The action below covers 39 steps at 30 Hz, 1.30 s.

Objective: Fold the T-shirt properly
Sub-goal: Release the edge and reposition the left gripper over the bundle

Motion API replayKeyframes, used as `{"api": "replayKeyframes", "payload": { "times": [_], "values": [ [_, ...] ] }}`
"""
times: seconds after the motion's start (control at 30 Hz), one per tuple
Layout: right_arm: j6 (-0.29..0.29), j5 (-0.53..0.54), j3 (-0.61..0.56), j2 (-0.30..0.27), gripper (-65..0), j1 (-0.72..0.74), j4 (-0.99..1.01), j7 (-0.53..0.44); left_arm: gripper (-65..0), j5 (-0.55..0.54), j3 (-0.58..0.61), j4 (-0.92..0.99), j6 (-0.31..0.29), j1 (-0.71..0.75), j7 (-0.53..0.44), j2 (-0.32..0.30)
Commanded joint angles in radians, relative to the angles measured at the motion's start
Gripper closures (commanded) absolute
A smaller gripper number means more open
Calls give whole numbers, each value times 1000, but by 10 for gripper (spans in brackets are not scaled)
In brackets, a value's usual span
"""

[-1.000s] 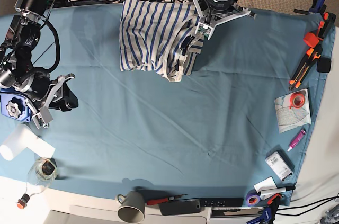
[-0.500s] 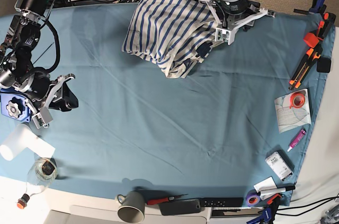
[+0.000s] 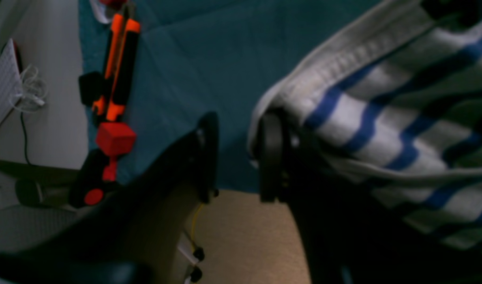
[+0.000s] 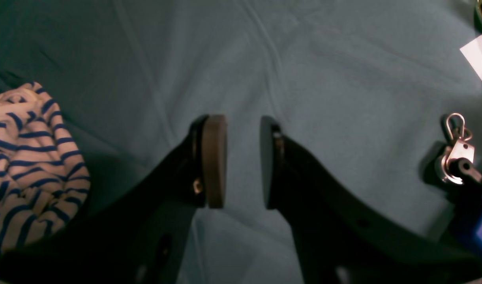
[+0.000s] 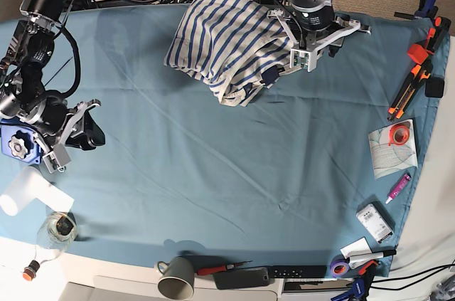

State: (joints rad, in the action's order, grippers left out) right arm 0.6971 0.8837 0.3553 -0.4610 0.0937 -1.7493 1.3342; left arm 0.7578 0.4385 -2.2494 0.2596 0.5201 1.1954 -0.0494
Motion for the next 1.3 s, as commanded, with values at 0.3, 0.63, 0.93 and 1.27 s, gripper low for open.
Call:
{"api": "replayKeyframes", "payload": {
  "times": [0.3,0.63,0.93,1.27],
  "values": [
    [1,13,6,-18,-154,17,-16,-25,-207,20,17,-12,5,9,-18,13],
    [1,13,6,-18,-154,17,-16,-25,-241,-81,17,-12,-47,9,-45,14],
    [1,13,6,-18,-154,17,-16,-27,-241,72,17,-12,43,-22,-95,13],
    [1,12,6,-18,-154,17,-16,-26,-241,-156,17,-12,-68,-50,2,14]
  ]
}}
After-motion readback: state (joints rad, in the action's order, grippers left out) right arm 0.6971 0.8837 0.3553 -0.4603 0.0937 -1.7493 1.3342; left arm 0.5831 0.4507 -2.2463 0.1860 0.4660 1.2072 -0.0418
